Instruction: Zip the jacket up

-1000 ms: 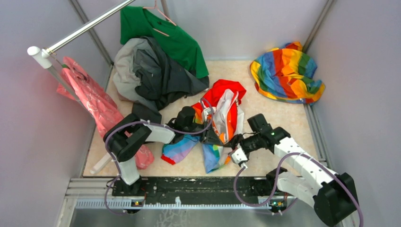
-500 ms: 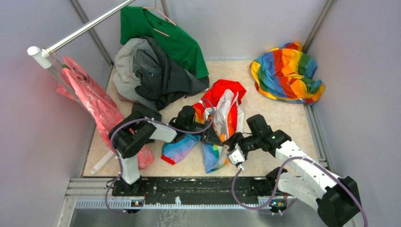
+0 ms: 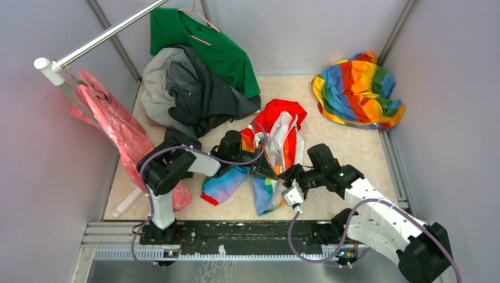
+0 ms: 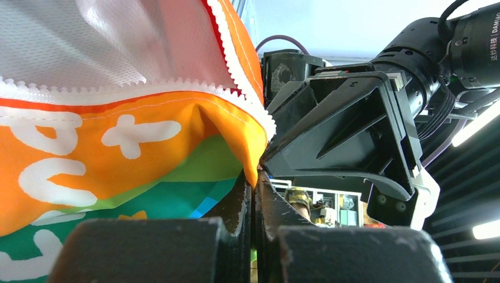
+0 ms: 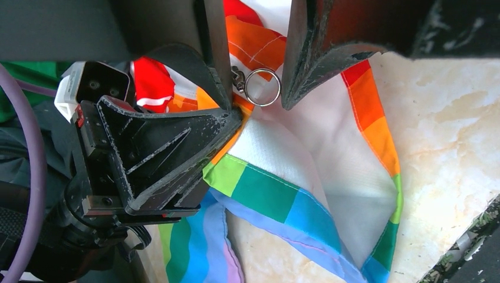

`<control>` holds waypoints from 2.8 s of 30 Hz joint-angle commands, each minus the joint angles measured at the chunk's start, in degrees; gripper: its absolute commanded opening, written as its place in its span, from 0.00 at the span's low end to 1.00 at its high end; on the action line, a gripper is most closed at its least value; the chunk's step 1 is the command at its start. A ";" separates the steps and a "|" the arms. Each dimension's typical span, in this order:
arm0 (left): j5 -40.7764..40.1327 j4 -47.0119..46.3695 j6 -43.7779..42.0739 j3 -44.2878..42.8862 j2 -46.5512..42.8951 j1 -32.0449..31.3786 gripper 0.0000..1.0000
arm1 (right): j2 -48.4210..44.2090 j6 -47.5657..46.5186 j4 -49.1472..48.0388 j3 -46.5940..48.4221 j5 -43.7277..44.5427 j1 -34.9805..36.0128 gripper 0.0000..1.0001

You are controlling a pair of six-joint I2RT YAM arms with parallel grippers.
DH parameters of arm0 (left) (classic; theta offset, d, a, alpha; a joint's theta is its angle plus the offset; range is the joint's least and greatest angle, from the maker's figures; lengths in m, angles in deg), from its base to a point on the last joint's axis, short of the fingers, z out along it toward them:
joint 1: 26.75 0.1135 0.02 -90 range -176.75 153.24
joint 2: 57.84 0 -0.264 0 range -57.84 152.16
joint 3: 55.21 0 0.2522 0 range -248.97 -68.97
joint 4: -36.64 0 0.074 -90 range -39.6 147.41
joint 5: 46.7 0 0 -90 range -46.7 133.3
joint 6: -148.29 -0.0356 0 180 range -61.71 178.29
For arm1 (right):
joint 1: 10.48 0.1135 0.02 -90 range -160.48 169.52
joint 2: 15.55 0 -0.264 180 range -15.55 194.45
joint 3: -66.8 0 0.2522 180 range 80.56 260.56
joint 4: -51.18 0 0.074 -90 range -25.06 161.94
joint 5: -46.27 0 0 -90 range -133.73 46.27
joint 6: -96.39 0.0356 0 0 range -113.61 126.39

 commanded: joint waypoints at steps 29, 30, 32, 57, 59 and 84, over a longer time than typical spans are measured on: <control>3.48 -5.24 1.45 -1.32 2.63 0.28 0.00 | -2.98 8.16 -1.23 3.68 0.57 0.88 0.29; 3.50 -5.25 1.40 -1.32 2.65 0.24 0.00 | -3.05 8.49 -1.34 3.72 0.86 0.89 0.29; 3.50 -5.24 1.45 -1.32 2.79 0.28 0.00 | -3.10 9.06 -1.73 3.69 1.45 0.89 0.29; 3.95 -5.64 1.54 -1.43 3.29 0.28 0.00 | -3.59 13.14 -3.82 4.02 4.32 0.86 0.28; 3.99 -5.68 1.51 -1.48 3.38 0.28 0.00 | -3.59 13.34 -3.91 4.05 4.36 0.87 0.27; -0.83 14.29 -12.48 -2.80 0.14 0.28 0.00 | -3.04 28.51 -3.81 8.95 4.08 0.89 0.00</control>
